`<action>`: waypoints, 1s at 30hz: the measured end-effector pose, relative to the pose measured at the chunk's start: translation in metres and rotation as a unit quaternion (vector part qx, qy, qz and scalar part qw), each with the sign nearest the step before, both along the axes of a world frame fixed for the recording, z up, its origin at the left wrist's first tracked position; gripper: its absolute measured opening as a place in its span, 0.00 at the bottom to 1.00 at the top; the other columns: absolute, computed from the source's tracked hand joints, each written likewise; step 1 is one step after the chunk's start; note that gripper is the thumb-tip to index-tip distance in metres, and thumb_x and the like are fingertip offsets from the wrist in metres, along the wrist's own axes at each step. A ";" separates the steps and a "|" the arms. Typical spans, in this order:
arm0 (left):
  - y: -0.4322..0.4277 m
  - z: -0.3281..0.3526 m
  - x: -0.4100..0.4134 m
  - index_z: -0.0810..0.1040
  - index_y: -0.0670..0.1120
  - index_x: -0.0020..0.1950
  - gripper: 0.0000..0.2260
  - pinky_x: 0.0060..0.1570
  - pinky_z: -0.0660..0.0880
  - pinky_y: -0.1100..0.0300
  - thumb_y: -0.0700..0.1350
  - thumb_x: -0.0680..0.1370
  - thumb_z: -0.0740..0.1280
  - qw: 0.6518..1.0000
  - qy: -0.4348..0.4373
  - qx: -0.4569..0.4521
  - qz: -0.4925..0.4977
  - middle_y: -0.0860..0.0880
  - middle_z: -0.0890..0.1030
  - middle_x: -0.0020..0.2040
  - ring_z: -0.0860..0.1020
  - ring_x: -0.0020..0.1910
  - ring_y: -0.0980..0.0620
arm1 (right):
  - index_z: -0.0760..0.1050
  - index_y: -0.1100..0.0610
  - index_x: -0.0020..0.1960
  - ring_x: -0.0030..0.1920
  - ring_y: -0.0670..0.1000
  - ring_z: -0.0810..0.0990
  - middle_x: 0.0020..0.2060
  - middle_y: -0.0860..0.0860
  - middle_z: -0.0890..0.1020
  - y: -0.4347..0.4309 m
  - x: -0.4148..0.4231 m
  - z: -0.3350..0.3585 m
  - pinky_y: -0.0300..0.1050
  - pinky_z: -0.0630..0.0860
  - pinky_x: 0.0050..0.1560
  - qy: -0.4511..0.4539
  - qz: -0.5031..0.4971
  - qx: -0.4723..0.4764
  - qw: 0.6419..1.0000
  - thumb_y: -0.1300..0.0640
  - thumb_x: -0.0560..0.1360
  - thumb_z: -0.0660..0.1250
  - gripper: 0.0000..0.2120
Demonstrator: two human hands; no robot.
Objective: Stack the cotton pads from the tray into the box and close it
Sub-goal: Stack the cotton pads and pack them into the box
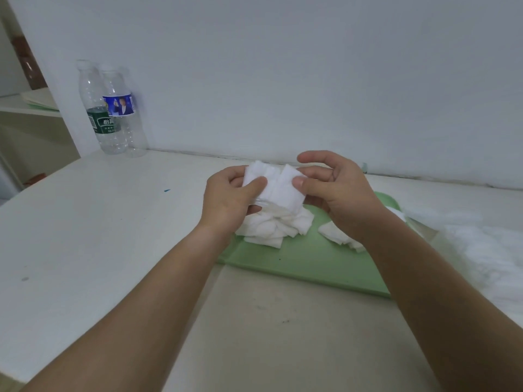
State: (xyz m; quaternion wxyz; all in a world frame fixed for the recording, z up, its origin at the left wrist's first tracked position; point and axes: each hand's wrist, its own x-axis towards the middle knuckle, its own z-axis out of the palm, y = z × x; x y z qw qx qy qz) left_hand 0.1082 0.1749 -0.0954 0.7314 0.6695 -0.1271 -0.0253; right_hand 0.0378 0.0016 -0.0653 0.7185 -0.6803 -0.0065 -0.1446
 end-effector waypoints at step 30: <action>-0.010 0.010 -0.026 0.81 0.45 0.61 0.13 0.45 0.83 0.58 0.39 0.77 0.73 0.985 -0.053 0.063 -0.153 0.49 0.87 0.51 0.86 0.49 0.52 | 0.77 0.47 0.53 0.46 0.49 0.82 0.49 0.45 0.80 0.006 -0.008 -0.002 0.49 0.80 0.53 0.038 -0.192 -0.229 0.954 0.52 0.71 0.76 0.13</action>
